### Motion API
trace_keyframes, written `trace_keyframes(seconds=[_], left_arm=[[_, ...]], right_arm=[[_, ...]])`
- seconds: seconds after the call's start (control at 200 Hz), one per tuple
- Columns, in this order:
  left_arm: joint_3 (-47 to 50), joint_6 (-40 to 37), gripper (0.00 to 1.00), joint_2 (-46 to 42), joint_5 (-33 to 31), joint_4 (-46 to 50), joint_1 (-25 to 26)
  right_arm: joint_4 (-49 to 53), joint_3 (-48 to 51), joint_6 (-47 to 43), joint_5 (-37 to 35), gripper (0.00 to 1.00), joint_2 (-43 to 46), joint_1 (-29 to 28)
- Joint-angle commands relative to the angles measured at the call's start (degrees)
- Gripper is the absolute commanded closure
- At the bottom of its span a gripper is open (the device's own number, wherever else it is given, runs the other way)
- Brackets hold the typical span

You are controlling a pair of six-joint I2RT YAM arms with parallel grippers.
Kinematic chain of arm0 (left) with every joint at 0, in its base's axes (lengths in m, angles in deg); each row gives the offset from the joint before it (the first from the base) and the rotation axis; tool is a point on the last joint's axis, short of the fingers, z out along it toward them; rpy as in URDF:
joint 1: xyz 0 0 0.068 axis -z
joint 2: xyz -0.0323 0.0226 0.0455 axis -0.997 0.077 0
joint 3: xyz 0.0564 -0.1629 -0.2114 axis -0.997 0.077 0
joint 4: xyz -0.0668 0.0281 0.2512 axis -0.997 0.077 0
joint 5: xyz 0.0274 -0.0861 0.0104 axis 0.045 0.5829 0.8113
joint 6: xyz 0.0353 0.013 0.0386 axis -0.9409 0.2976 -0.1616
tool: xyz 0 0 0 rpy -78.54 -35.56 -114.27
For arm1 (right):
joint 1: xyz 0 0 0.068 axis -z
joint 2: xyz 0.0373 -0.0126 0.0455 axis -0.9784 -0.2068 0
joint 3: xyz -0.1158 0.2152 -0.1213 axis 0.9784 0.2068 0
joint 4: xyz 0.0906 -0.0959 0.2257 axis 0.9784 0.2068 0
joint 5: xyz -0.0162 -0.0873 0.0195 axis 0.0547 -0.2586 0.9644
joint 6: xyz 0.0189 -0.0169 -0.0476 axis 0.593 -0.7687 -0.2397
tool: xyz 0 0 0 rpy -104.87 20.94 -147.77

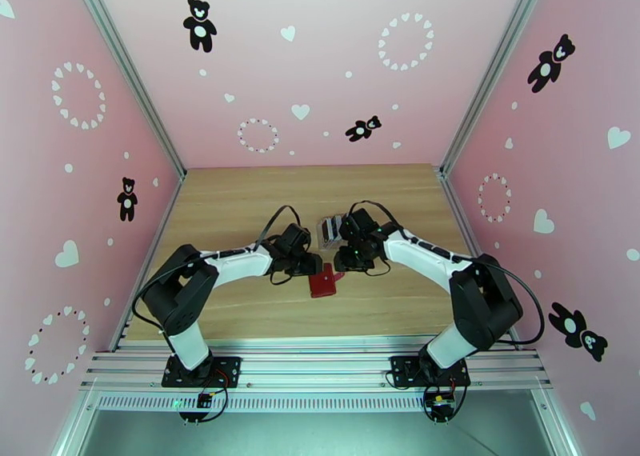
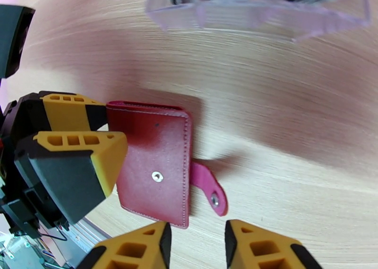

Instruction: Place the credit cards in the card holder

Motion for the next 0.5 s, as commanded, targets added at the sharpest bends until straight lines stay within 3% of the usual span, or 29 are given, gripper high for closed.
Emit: trace_keyframes(seconds=[0.0,0.496], left_arm=[[-2.2,-1.6,0.46,0.6,1.1,0.9,0.3],[3.5,-3.9,0.46,-6.2,-0.7,1.8,0.4]], right_arm=[[-0.4,1.5,1.4,0.8,0.65,3.1,0.8],[-4.6,6.5,4.8,4.4,0.68,6.4,2.9]])
